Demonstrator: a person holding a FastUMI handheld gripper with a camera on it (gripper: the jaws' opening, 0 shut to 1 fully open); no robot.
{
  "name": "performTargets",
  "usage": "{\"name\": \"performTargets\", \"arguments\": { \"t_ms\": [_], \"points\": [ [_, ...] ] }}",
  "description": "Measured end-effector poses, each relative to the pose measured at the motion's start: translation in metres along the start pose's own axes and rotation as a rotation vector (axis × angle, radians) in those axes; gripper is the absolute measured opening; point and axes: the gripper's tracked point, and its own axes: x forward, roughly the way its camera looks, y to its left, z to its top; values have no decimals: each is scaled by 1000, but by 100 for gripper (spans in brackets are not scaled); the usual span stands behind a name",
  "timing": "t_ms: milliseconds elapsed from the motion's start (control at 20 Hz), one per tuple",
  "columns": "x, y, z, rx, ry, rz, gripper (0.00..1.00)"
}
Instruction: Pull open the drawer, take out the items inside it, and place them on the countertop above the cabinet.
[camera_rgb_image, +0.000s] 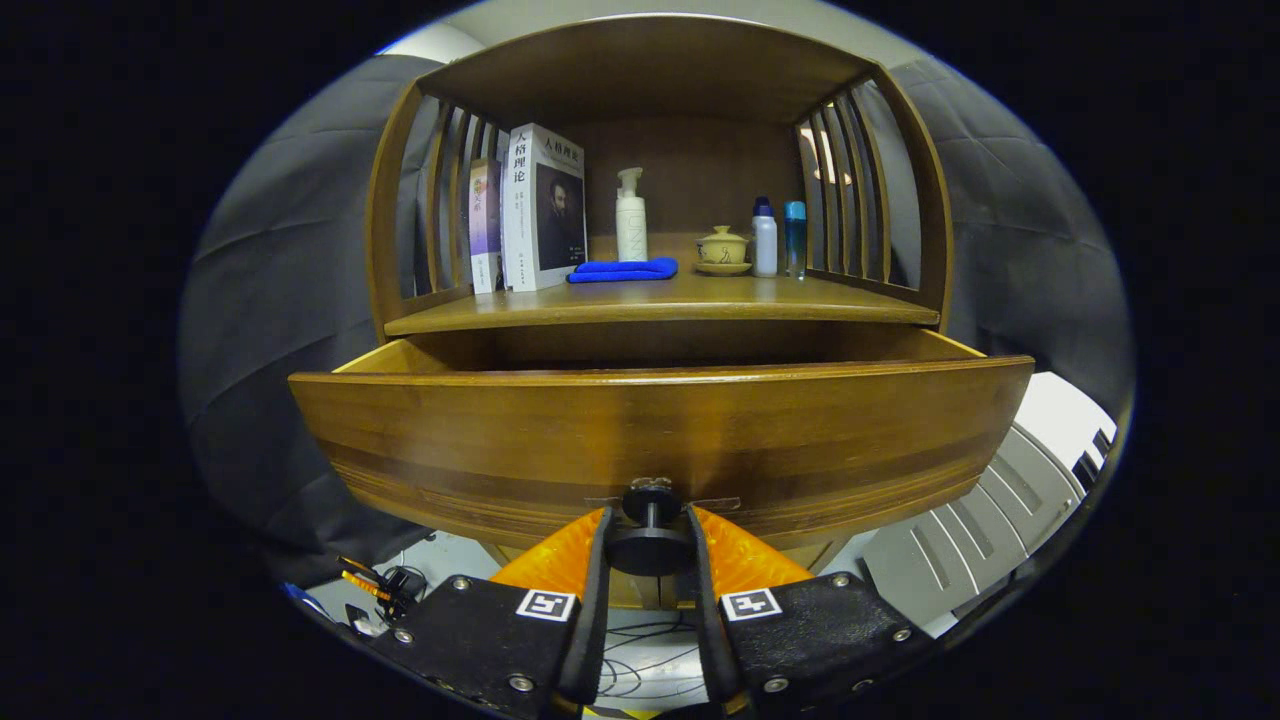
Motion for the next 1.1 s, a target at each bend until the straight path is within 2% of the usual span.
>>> {"name": "performTargets", "arguments": {
  "t_ms": [500,700,900,1100],
  "points": [
    [-40,1,-18,7,19,4,39],
    [-41,0,-26,23,27,5,39],
    [-48,-1,-7,94,-40,21,48],
    [-70,5,27,110,-150,58,82]
  ]
}}
